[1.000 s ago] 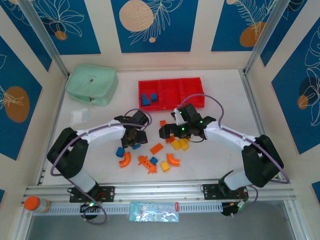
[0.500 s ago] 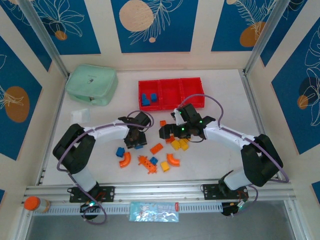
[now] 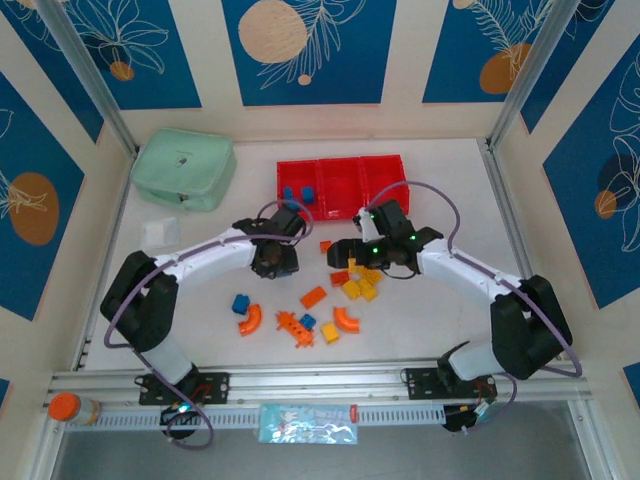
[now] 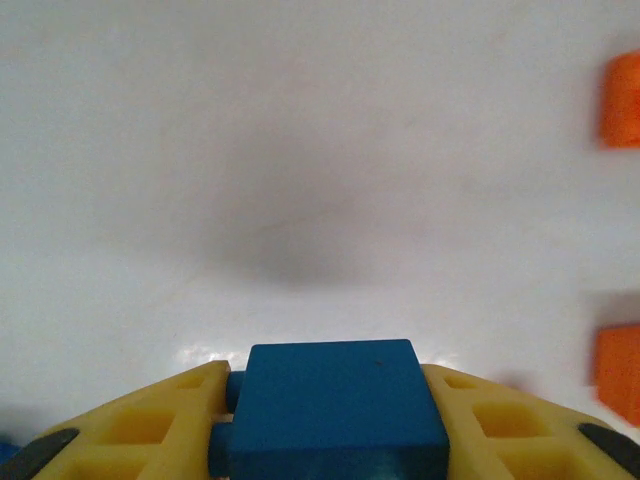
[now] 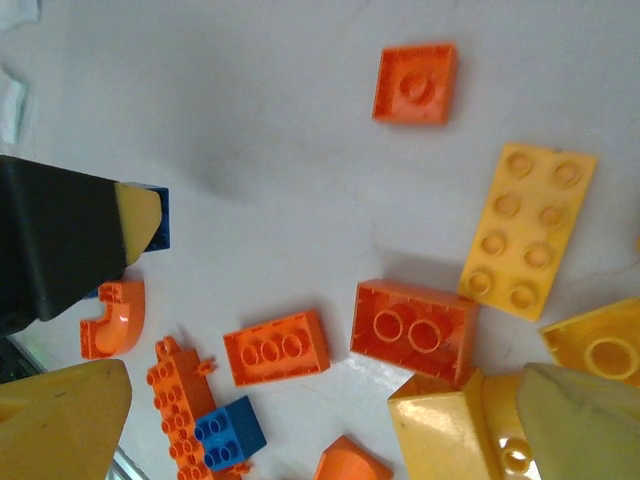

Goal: Sort the legos into containers by color
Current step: Pick up the lego from the center of the table, then place the lego in the container.

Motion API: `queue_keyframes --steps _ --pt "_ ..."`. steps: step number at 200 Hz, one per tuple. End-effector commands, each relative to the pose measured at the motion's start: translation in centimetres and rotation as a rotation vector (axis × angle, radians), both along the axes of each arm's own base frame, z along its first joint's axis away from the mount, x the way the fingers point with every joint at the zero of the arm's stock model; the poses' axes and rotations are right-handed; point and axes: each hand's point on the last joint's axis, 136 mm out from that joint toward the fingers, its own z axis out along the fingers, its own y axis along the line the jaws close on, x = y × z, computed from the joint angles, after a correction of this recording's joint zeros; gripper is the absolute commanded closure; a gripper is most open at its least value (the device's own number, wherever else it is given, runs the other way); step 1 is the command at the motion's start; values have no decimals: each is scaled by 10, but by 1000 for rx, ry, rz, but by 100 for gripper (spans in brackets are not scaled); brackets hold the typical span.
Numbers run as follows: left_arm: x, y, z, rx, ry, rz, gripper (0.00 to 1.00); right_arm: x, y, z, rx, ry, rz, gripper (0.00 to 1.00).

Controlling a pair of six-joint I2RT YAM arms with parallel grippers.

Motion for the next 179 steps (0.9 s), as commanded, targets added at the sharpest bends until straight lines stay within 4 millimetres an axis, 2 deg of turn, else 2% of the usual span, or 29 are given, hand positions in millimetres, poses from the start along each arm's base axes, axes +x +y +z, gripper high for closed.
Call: queue_keyframes --steps 1,55,78,114,179 --pt "25 -3 32 40 -98 -60 57 12 -6 24 21 -53 -7 1" --pt "102 -23 71 80 -250 -139 57 39 -23 44 45 -98 -96 1" --pt "140 -23 81 137 -313 -157 57 45 -27 47 60 -108 -118 1" --pt "187 -32 81 119 -385 -154 56 47 -27 43 57 -103 -118 1" --pt "250 -42 58 153 -440 -158 54 48 -28 40 60 -95 -113 1"
